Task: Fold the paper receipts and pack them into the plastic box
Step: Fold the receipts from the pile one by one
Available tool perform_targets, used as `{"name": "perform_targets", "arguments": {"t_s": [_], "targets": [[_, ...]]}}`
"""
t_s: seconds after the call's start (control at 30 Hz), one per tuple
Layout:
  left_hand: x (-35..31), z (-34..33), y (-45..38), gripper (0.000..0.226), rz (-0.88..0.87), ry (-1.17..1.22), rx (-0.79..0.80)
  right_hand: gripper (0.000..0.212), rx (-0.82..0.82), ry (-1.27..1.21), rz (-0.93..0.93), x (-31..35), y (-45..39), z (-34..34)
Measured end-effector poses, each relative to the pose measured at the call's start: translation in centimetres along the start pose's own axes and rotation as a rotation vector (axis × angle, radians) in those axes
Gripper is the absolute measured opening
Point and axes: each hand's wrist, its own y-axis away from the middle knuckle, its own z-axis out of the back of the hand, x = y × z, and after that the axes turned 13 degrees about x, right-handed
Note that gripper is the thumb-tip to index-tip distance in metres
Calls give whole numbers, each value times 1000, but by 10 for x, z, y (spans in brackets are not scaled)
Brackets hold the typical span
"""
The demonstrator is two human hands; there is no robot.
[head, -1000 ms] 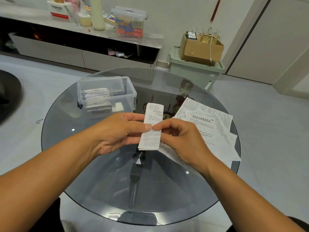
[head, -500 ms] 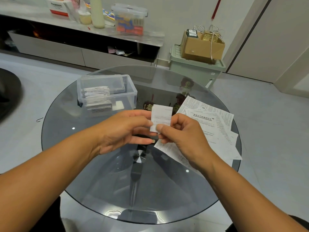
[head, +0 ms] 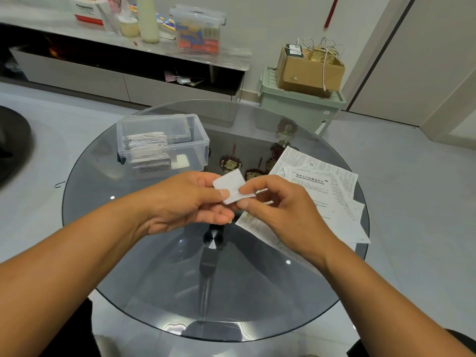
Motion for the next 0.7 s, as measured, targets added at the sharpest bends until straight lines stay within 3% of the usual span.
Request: {"name": "perform_targets", "arguments": {"t_s": [0.07,0.27,0.4,0.57,0.7], "targets": [[0,-6,2,26,32,-57,87,7,-31,-63,-17,0,-1,-2],[-3,-9,9,36,35,-152,177,15,-95,-96,-66,-3,-3,-2],[7,-11,4,25,-40,-476,15,44,-77,-161,-65,-2,-5,-3],[9,-2,-1,28,-3,-612,-112,45,-23,-277,-110,2,-7,-6],[6,18,3,33,55,-944,-400,25,-139,204,-175,-4,-9,15]]}}
